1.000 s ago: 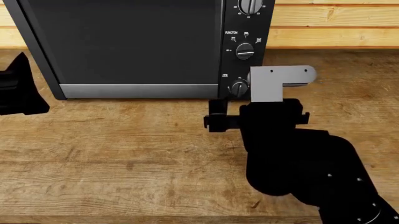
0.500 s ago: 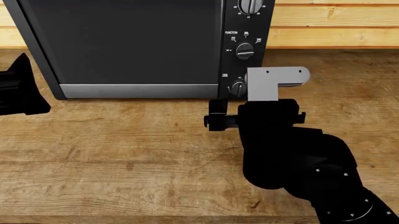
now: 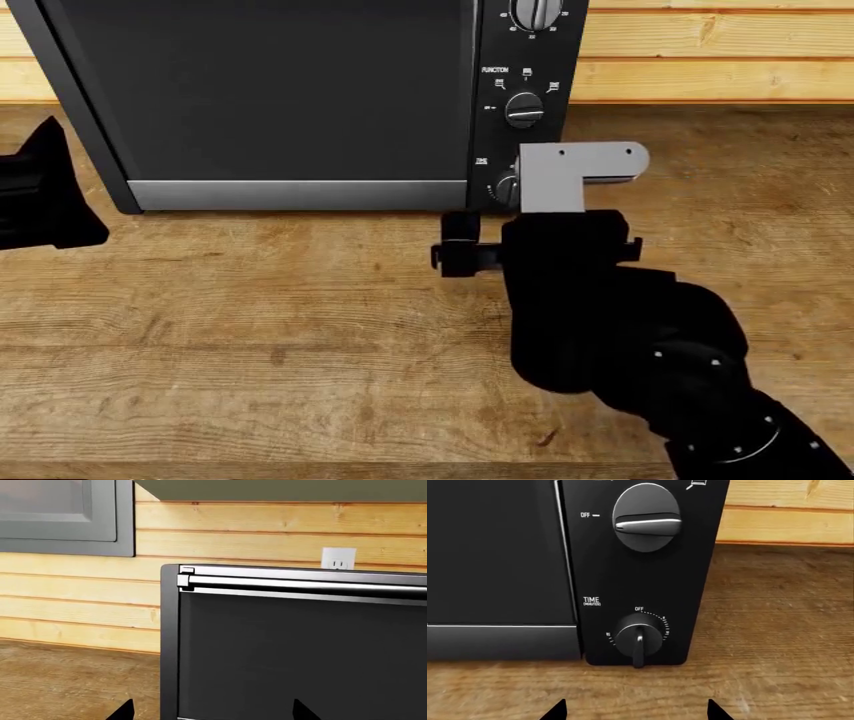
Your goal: Turn on the toaster oven by setting the timer.
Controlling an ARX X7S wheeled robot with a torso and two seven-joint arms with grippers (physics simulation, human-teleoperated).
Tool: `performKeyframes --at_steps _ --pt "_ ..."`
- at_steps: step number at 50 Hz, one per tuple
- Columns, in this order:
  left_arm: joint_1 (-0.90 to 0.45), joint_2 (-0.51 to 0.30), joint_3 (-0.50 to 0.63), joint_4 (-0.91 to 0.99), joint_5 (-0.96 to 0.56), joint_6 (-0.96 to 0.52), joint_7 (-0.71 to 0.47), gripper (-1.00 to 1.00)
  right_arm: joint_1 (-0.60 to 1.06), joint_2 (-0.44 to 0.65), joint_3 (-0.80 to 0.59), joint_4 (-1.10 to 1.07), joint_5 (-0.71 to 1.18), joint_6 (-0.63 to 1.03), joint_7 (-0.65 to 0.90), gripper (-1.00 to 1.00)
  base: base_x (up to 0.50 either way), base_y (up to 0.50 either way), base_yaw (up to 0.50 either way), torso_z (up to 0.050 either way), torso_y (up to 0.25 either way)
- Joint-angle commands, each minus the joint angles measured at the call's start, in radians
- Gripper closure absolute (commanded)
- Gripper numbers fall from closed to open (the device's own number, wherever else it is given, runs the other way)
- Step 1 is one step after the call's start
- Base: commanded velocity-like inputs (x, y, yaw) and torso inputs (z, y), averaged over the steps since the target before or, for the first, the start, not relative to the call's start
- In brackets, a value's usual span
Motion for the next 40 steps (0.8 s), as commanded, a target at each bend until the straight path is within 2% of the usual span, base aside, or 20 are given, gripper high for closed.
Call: performKeyframes --at_steps 1,40 --pt "0.002 -0.003 0.005 0.000 0.001 0.008 0.001 -1.00 0.004 -0.006 -0.010 0.036 -0.026 -0.018 -0.023 -1.00 0.00 0.00 0.00 0.000 0.000" --pt "0.022 -0.015 0.007 0.006 0.008 0.029 0.011 -1.00 0.038 -0.022 -0.076 0.128 -0.132 -0.066 -0.107 -1.00 0.00 0.00 0.00 0.000 0.000"
